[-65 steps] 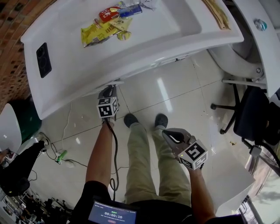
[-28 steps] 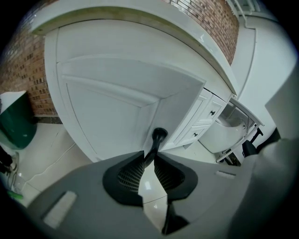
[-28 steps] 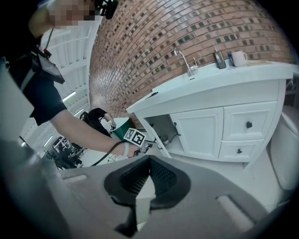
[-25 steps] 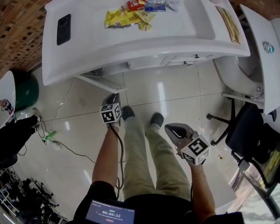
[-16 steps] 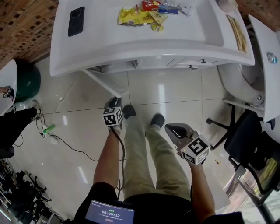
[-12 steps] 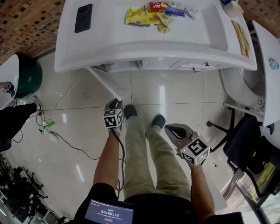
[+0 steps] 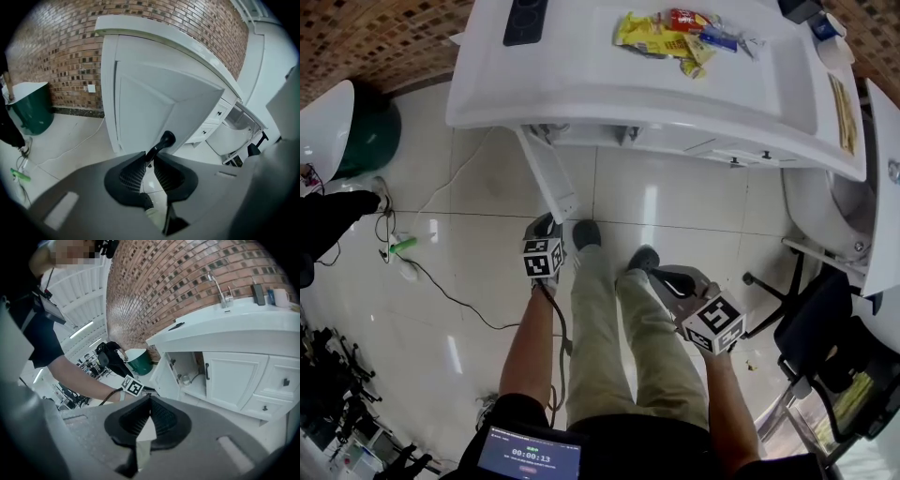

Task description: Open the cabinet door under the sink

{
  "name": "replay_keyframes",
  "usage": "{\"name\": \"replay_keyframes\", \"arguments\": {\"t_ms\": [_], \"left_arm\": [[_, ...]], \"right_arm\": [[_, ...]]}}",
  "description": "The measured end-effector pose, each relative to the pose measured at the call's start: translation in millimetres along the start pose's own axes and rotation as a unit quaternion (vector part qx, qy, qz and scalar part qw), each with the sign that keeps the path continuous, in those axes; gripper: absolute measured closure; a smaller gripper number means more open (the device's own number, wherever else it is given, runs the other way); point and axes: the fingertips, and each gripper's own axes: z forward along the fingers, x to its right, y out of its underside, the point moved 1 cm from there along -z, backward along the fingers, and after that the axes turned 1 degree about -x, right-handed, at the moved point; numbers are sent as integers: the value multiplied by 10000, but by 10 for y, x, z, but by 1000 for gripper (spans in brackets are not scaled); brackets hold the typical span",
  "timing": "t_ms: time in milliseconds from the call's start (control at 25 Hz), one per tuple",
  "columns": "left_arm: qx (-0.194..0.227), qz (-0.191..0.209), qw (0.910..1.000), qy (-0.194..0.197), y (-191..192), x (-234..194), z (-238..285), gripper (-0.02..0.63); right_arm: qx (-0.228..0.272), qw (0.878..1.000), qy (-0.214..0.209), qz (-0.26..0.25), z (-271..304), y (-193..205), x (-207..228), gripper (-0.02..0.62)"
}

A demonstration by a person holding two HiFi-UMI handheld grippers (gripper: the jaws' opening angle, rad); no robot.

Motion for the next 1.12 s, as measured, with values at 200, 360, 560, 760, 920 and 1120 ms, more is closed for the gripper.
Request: {"name": "replay_keyframes", "arguments": {"t_ms": [200, 360, 560, 760, 920, 1120], "left_arm": [[22, -70, 10000, -27, 41, -203, -90, 538], [37, -108, 9998, -133, 73, -404, -180, 546], [4, 45, 9999, -151, 94, -593, -245, 551], [41, 95, 9998, -143, 105, -744, -297, 552], [65, 85, 9998, -177, 105, -877, -330, 554], [31, 56, 9992, -392, 112, -1146, -399, 565]], "right_arm": [[-106, 9998, -124, -72, 169, -53, -64, 603], [-170, 9996, -214, -119, 285, -92, -116, 603], [-246, 9992, -270, -132, 406, -115, -140, 603], [-308, 9990, -310, -132, 489, -129, -148, 603], [-352, 9988, -306, -116, 541, -142, -127, 603], [-375, 9988, -287, -108, 582, -168, -95, 603]]}}
